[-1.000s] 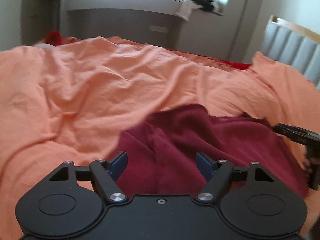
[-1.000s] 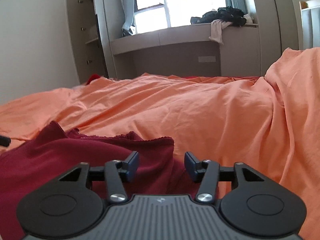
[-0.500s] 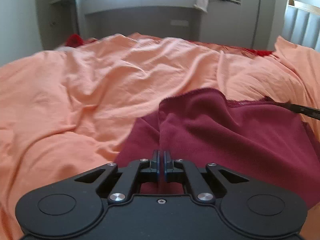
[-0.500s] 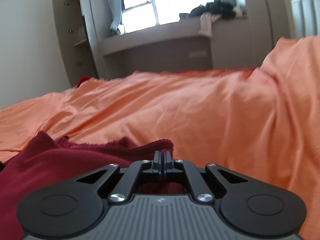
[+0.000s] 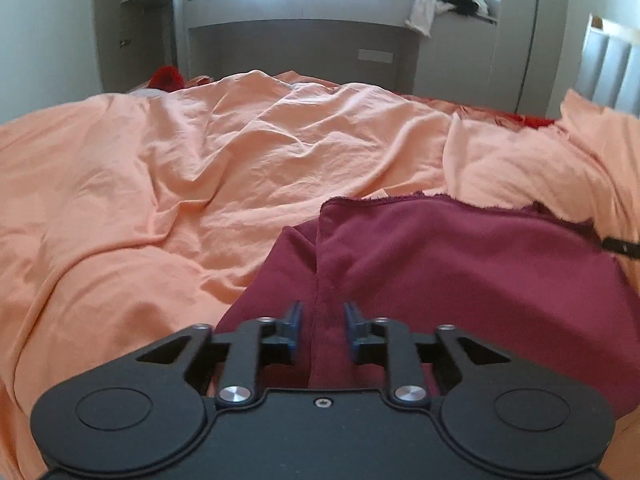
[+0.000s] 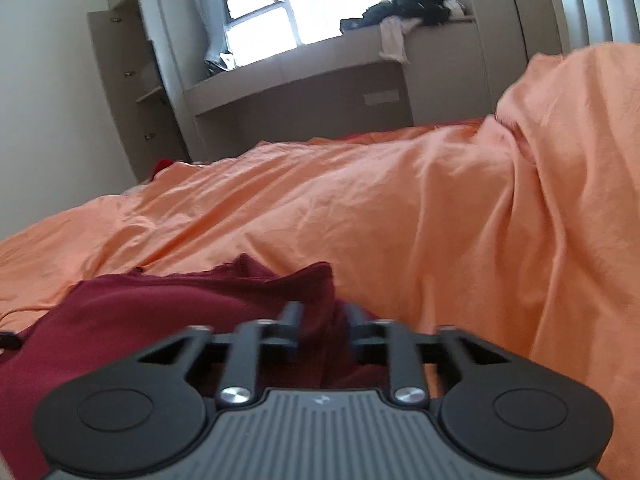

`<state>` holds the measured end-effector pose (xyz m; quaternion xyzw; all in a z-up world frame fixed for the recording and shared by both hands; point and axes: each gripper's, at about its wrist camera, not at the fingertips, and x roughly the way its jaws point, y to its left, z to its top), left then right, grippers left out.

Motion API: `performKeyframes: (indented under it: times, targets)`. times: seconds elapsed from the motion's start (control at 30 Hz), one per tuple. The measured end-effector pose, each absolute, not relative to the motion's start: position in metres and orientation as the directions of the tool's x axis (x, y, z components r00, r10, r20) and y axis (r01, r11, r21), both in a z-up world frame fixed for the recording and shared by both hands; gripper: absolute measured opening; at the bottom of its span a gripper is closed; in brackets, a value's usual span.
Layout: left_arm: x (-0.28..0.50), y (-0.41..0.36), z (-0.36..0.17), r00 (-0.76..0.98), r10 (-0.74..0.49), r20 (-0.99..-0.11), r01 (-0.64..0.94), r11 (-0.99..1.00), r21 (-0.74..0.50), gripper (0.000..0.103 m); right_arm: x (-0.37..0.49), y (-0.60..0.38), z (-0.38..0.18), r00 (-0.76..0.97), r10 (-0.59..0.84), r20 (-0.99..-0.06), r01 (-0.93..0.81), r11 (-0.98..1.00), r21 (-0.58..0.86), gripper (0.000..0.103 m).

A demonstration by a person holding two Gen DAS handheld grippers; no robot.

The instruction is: Fold small clothes

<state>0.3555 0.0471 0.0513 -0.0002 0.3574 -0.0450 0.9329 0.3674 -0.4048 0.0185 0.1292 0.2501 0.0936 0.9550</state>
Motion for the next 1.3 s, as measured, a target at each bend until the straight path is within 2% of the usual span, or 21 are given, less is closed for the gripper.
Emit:
performKeyframes:
  times: [0.03,0.07,0.17,0.2,0.27,0.4,0.5,0.57,0.6,0.63,0.67,0.7,0.73,1.1,1.13,1.2,1.27,1.3]
  targets:
    - [0.352,0.047,0.054,0.747,-0.084,-0.660,0.085,0.996,-0.031,0.033,0.357,-0.404,0.021,0.865,0.239,-0.441,-0.121,0.952,0.280,0.062]
    - [0.346,0.045,0.058,0.756,-0.080,-0.649,0.088,0.996,-0.021,0.040,0.348,-0.403,0.024,0.870,0.239,-0.431,-0.130,0.955,0.267,0.069]
    - [0.327,0.039,0.066,0.788,-0.064,-0.612,0.084,0.996,0.005,0.075,0.313,-0.397,0.024,0.877,0.246,-0.414,-0.158,0.959,0.234,0.081]
    - [0.319,0.037,0.069,0.802,-0.063,-0.594,0.081,0.997,0.004,0.082,0.301,-0.394,0.021,0.879,0.252,-0.405,-0.170,0.959,0.228,0.082]
    - [0.304,0.033,0.074,0.816,-0.073,-0.573,0.086,0.996,-0.005,0.085,0.284,-0.390,0.016,0.879,0.272,-0.391,-0.194,0.954,0.228,0.087]
    - [0.270,0.024,0.075,0.833,-0.064,-0.549,0.062,0.998,-0.022,0.102,0.268,-0.384,0.004,0.880,0.283,-0.381,-0.198,0.949,0.247,0.087]
    - [0.247,0.019,0.069,0.835,-0.060,-0.546,0.039,0.998,-0.050,0.102,0.273,-0.387,-0.005,0.885,0.248,-0.395,-0.139,0.949,0.283,0.074]
    - [0.234,0.015,0.061,0.840,-0.069,-0.537,0.032,0.996,-0.077,0.102,0.280,-0.391,-0.011,0.882,0.215,-0.419,-0.083,0.946,0.312,0.048]
    - [0.230,0.013,0.057,0.840,-0.078,-0.538,0.035,0.995,-0.090,0.102,0.282,-0.393,-0.013,0.883,0.208,-0.420,-0.070,0.944,0.322,0.042]
    - [0.228,0.011,0.052,0.837,-0.084,-0.540,0.037,0.995,-0.097,0.102,0.282,-0.395,-0.014,0.885,0.207,-0.417,-0.067,0.943,0.326,0.031]
    - [0.226,0.009,0.048,0.837,-0.087,-0.540,0.035,0.994,-0.104,0.102,0.281,-0.396,-0.014,0.885,0.220,-0.409,-0.080,0.939,0.333,0.014]
    - [0.225,0.007,0.043,0.839,-0.087,-0.536,0.033,0.993,-0.110,0.102,0.278,-0.397,-0.013,0.887,0.234,-0.399,-0.092,0.935,0.344,0.006]
    - [0.225,0.006,0.039,0.840,-0.088,-0.535,0.032,0.993,-0.114,0.102,0.274,-0.398,-0.012,0.890,0.237,-0.390,-0.095,0.932,0.350,0.002]
    - [0.231,0.005,0.022,0.830,-0.120,-0.545,0.056,0.990,-0.132,0.102,0.246,-0.402,-0.019,0.904,0.226,-0.364,-0.072,0.918,0.390,0.004]
    - [0.232,0.007,0.020,0.828,-0.116,-0.548,0.052,0.990,-0.131,0.102,0.245,-0.402,-0.018,0.906,0.224,-0.359,-0.070,0.916,0.394,0.010]
    - [0.233,0.012,0.017,0.826,-0.104,-0.555,0.036,0.990,-0.133,0.102,0.245,-0.398,-0.014,0.914,0.210,-0.348,-0.069,0.924,0.377,0.015]
    - [0.235,0.017,0.013,0.820,-0.098,-0.564,0.014,0.989,-0.150,0.102,0.245,-0.389,-0.010,0.921,0.211,-0.327,-0.092,0.935,0.343,0.035]
    - [0.237,0.020,0.011,0.816,-0.098,-0.569,0.003,0.986,-0.166,0.102,0.246,-0.383,-0.007,0.926,0.209,-0.315,-0.102,0.940,0.325,0.041]
